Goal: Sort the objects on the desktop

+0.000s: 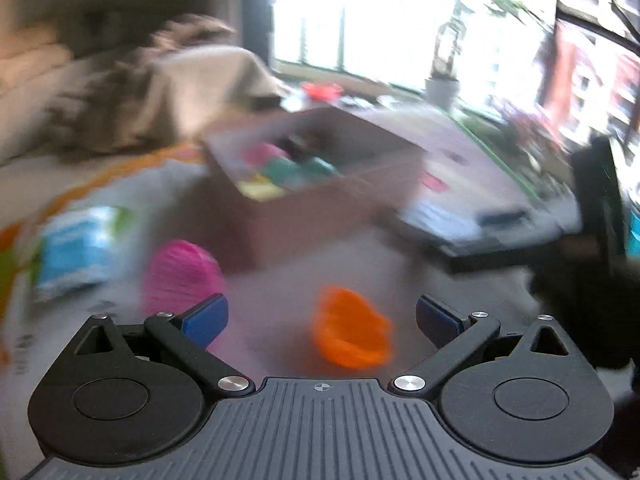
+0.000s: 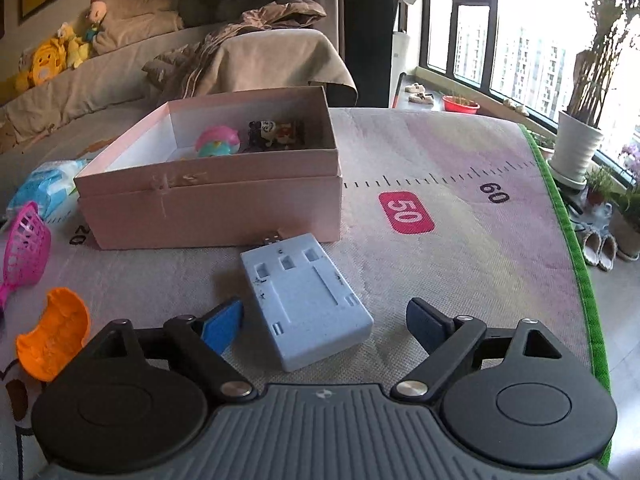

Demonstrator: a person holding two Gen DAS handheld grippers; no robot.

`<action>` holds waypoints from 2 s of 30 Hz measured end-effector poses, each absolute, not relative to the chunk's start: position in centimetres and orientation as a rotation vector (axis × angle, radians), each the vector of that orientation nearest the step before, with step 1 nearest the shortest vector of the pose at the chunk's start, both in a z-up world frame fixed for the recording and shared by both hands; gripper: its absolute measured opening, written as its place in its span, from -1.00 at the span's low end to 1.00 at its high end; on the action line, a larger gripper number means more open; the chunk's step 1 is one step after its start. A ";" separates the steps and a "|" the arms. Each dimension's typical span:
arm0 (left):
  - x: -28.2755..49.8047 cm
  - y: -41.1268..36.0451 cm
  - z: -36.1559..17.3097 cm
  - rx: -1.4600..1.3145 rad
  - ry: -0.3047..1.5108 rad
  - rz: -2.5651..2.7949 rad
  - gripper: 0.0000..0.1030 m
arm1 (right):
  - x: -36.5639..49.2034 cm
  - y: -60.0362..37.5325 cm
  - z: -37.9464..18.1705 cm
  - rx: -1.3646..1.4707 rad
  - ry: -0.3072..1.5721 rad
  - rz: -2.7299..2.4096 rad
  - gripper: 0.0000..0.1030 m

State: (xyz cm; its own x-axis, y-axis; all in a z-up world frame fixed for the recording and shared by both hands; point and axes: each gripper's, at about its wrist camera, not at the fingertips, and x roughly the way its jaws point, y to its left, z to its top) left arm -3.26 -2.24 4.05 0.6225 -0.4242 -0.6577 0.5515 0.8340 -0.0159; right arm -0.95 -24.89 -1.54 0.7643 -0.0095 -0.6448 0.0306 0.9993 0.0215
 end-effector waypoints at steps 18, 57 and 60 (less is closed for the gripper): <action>-3.7 -4.5 1.3 0.246 0.792 -0.574 0.99 | -1.0 -23.5 0.6 -0.029 0.671 0.120 0.59; -2.4 -6.9 0.6 0.349 0.705 -0.627 0.67 | -1.7 -26.3 -1.7 0.030 0.692 0.002 0.66; -2.5 -7.1 0.6 0.338 0.711 -0.651 0.34 | -2.0 -26.2 -1.5 0.029 0.689 0.030 0.54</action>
